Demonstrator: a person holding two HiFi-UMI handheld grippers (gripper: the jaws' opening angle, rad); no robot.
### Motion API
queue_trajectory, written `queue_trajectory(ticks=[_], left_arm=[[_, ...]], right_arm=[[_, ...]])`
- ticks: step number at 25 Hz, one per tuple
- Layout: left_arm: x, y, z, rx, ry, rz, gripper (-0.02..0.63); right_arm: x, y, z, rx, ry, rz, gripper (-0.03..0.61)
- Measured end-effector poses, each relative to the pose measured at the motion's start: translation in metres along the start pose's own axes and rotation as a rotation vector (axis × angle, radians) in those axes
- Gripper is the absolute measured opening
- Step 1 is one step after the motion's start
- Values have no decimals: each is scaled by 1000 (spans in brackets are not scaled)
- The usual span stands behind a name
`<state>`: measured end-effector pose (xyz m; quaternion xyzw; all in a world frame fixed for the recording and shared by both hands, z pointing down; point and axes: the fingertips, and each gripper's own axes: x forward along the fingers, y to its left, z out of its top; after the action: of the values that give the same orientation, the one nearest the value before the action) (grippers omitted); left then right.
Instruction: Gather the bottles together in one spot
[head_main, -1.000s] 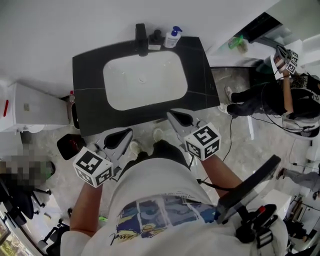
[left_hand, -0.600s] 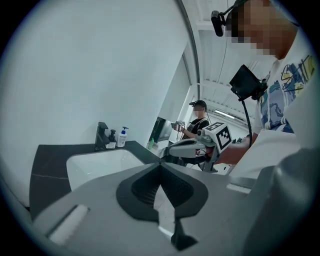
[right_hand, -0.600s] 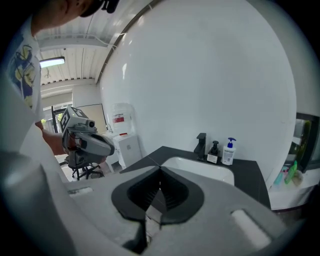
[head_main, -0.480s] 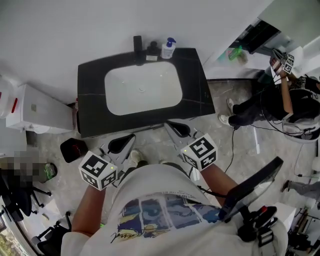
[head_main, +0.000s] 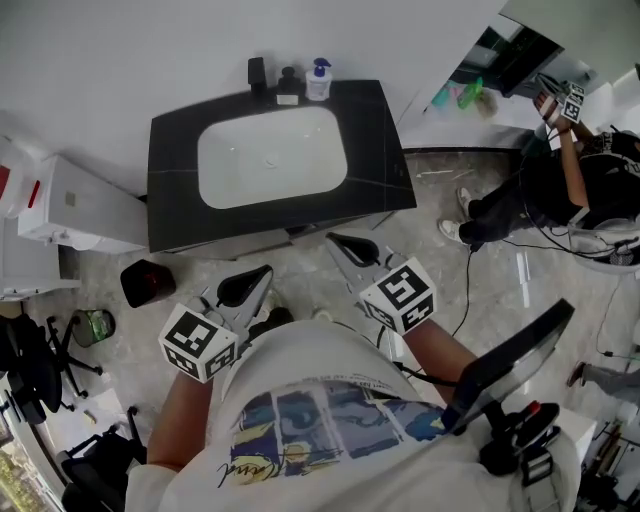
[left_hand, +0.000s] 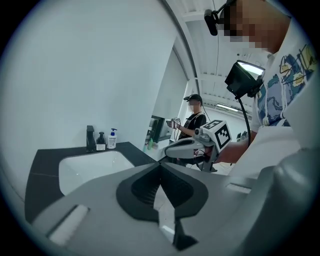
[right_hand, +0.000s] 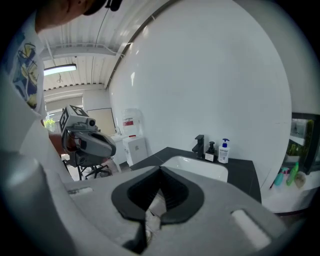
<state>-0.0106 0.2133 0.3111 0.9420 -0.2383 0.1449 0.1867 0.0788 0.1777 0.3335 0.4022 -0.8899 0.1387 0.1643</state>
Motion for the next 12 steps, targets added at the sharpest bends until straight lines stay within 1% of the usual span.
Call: queue_trajectory(ticks=[5,12], left_arm=[[6,-25,-7,-13,-2,21,2],[19,-56,-14,-6,-3,9,2]], right_arm=[[-23,5,-7,-8,-14,34,2],[-49,8,-20,-4,-20,50,2]])
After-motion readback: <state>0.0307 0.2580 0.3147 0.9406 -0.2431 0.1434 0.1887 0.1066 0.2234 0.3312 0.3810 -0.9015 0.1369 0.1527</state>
